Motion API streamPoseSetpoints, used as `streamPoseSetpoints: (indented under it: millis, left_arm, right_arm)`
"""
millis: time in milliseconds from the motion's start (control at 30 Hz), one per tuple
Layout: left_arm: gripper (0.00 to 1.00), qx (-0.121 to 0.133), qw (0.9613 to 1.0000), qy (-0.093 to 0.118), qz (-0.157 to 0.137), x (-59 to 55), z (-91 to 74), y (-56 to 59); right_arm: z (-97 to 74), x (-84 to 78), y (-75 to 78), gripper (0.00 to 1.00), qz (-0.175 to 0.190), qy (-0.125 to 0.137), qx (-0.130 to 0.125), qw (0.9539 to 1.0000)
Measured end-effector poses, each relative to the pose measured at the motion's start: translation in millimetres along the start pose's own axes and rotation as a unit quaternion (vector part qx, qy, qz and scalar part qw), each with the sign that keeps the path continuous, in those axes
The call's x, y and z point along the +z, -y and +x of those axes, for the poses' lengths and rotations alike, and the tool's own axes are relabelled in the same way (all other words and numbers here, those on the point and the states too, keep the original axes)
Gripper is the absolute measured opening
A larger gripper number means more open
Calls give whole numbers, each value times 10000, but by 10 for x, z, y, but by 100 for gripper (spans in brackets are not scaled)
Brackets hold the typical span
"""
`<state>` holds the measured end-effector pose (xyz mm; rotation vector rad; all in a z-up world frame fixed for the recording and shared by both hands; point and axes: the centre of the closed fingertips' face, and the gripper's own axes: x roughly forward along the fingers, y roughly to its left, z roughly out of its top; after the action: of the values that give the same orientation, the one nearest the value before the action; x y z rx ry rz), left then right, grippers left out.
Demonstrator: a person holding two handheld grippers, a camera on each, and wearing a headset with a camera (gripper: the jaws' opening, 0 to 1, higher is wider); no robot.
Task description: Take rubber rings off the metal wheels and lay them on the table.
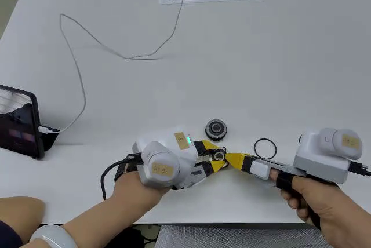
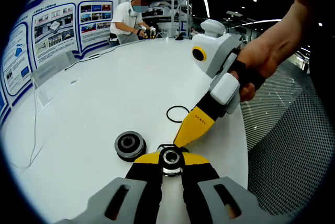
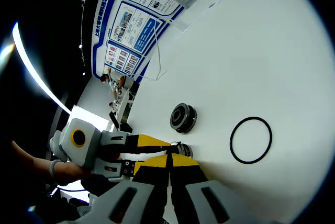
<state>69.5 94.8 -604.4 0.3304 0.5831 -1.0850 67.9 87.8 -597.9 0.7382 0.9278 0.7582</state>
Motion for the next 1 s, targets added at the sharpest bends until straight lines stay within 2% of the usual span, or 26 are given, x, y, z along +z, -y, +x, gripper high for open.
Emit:
streamPoseSetpoints:
  millis: [467,800,933,1000]
  left_arm:
    - [14,-4,10000,-1,9,2,2,0]
    - [14,-20,10000,-24,44,15,-4,5]
    - [17,-9,9999,118,98,64,-43,11]
    - [17,-12,9999,121,110,68,-55,14]
  right_arm:
    - [-13,-7,-102,1,115,-38,274,9996]
    - [6,5,-19,2,136,72,57,9999]
    - [-7,22,25,2,125,104,-30,9999]
    - [-6,22,24,2,115,101,-32,9999]
